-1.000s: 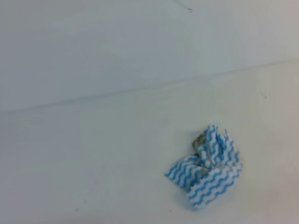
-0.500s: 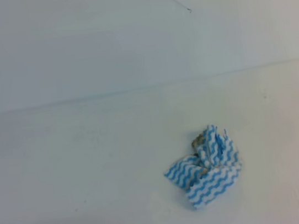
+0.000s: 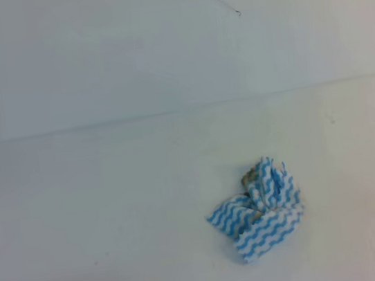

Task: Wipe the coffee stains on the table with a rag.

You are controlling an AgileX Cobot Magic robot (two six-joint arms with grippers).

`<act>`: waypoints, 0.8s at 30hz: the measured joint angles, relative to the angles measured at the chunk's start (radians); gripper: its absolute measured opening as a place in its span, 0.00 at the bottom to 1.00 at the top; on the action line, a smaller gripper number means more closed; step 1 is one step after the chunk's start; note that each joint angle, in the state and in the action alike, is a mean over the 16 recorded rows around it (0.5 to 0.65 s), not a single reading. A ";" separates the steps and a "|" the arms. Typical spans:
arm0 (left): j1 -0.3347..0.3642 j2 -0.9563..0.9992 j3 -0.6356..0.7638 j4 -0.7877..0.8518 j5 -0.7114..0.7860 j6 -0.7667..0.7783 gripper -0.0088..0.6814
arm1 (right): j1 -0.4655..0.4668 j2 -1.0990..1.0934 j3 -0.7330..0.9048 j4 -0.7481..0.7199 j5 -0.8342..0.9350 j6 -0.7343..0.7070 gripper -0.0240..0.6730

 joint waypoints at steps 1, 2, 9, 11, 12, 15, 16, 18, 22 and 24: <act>0.000 0.000 0.000 0.000 0.000 0.000 0.01 | -0.007 -0.016 0.017 0.000 -0.009 0.009 0.03; 0.000 0.000 0.000 0.000 0.000 0.000 0.01 | -0.012 -0.030 0.032 0.001 -0.018 0.018 0.03; 0.000 0.000 0.000 0.000 0.000 0.000 0.01 | -0.022 -0.083 0.097 0.020 -0.042 0.061 0.03; 0.000 0.000 0.000 0.000 0.000 0.000 0.01 | -0.022 -0.085 0.107 0.046 -0.039 0.045 0.03; 0.000 0.000 0.000 0.000 0.000 0.000 0.01 | -0.022 -0.085 0.112 0.064 -0.036 0.026 0.03; 0.000 0.000 0.000 0.000 0.000 0.000 0.01 | -0.022 -0.085 0.137 0.133 -0.027 -0.058 0.03; 0.000 0.000 0.000 0.000 0.000 0.000 0.01 | -0.022 -0.085 0.149 0.157 -0.025 -0.088 0.03; 0.000 0.000 0.000 0.000 0.000 0.000 0.01 | -0.022 -0.085 0.176 0.206 -0.018 -0.148 0.03; 0.000 0.000 0.000 0.000 0.000 0.000 0.01 | -0.024 -0.085 0.227 0.303 0.035 -0.249 0.03; 0.000 0.000 0.000 0.000 0.000 0.000 0.01 | -0.029 -0.085 0.252 0.343 0.069 -0.283 0.03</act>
